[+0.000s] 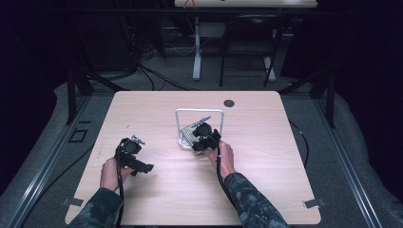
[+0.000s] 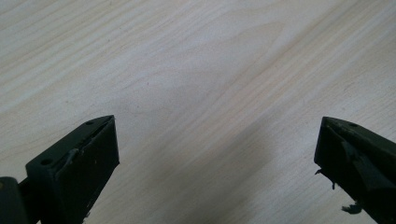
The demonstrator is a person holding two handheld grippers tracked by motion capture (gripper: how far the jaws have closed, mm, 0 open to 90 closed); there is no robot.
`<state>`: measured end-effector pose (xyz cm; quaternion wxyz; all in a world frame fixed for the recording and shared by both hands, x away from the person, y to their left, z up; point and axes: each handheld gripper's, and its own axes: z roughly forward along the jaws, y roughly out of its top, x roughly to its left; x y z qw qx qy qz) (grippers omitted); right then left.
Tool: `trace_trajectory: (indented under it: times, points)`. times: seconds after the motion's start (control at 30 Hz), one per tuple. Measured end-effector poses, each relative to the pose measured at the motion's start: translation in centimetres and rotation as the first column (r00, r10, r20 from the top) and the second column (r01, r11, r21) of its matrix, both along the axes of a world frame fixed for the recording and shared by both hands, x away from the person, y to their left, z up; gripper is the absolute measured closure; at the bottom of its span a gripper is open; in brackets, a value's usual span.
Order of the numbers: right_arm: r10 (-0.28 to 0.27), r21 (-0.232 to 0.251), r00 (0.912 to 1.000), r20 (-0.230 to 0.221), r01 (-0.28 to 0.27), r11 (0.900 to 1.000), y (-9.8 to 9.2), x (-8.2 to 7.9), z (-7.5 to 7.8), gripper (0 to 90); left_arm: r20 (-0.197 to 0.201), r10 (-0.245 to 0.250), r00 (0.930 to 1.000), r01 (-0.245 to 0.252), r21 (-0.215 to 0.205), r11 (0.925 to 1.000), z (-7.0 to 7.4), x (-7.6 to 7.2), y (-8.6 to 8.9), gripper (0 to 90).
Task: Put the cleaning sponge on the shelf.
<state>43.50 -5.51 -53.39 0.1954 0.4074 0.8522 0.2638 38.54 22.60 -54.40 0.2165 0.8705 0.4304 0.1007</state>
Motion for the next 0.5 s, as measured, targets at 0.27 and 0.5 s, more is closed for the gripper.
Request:
trace_trajectory:
  times: [0.27,0.5]
  points:
    - [0.015,0.018,0.9995,0.027,-0.016,1.000,-0.3,-0.7,0.9,30.4,-0.004,-0.001,1.0000,0.001,-0.002,1.0000,-0.1,0.1,-0.2,0.0]
    - [0.063,0.029,0.9970,0.045,-0.064,0.998,-0.4,-1.6,2.3,23.7,-0.005,0.003,1.0000,-0.003,-0.003,1.0000,-0.1,0.1,-0.1,0.0]
